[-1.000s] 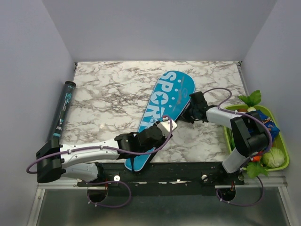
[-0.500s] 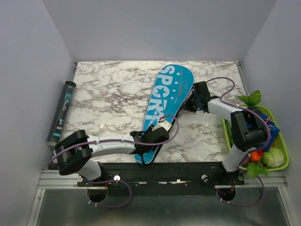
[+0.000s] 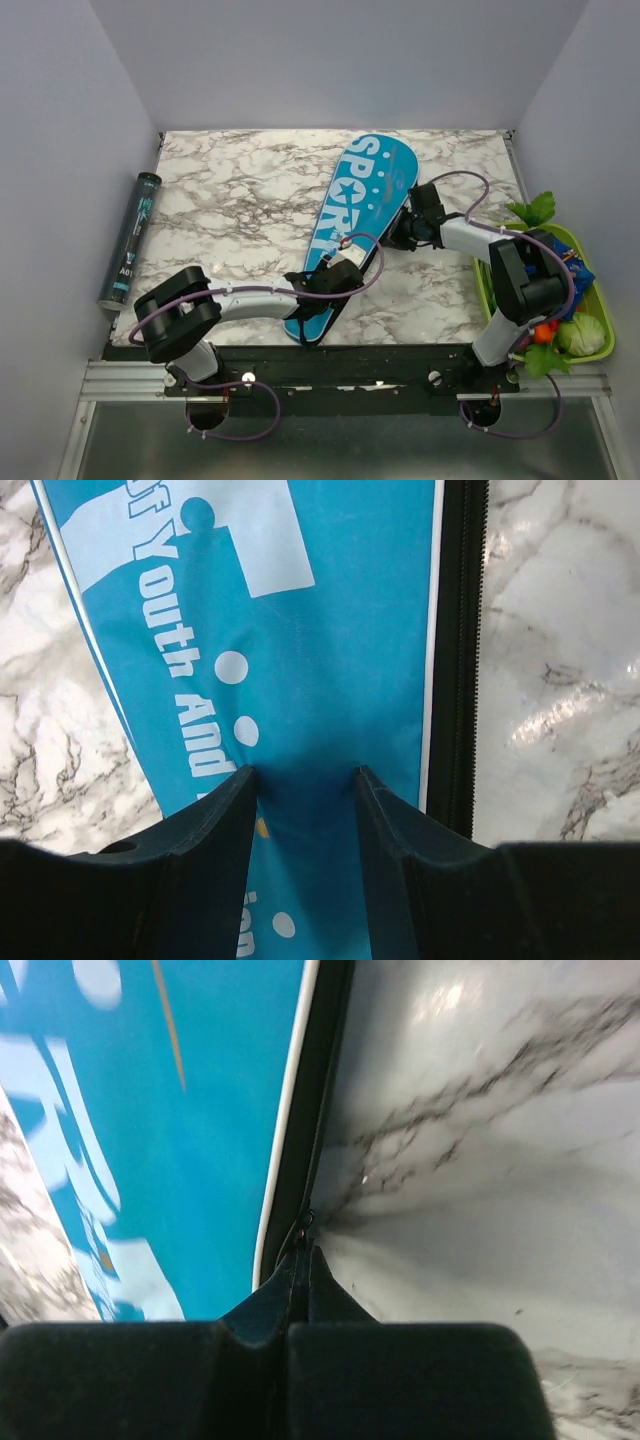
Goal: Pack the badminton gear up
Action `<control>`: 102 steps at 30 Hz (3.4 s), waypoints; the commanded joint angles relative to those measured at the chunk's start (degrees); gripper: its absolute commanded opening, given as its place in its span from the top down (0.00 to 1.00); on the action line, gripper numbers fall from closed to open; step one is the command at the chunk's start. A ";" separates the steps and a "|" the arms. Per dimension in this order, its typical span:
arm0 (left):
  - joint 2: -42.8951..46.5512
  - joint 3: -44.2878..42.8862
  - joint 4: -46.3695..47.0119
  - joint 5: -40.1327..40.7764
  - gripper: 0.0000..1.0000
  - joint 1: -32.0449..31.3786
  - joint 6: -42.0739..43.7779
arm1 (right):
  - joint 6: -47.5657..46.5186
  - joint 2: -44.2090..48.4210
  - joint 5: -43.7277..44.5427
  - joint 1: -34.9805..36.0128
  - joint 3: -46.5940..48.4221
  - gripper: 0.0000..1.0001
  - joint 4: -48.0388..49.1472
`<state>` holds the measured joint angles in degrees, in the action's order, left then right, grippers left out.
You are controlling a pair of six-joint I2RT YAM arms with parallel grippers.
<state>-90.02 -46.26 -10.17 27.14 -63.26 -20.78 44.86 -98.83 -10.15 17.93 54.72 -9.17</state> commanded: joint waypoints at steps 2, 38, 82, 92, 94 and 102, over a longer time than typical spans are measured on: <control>-5.52 2.31 4.01 -8.50 0.51 2.62 -1.20 | -2.85 4.25 -4.09 5.35 -4.26 0.99 0.11; 22.16 3.64 -6.75 -1.93 0.51 7.37 -8.48 | 25.98 12.77 -3.91 37.35 -27.72 0.99 26.22; 5.30 9.97 11.32 -21.95 0.62 5.96 -10.17 | 18.50 29.57 -3.22 29.87 -33.45 1.00 10.75; 4.59 9.17 12.63 -22.56 0.62 5.96 -9.55 | 25.71 21.58 -1.27 38.58 -31.26 1.00 20.31; 5.11 9.61 12.55 -22.65 0.63 5.96 -9.55 | 26.41 18.52 0.04 39.02 -30.12 0.99 21.12; 9.24 11.10 10.36 -21.42 0.63 5.87 -9.37 | 24.49 19.37 2.07 39.02 -26.25 0.99 17.09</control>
<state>-83.26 -36.67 2.70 6.22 -56.86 -30.50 70.06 -81.28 -11.38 56.69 26.06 8.93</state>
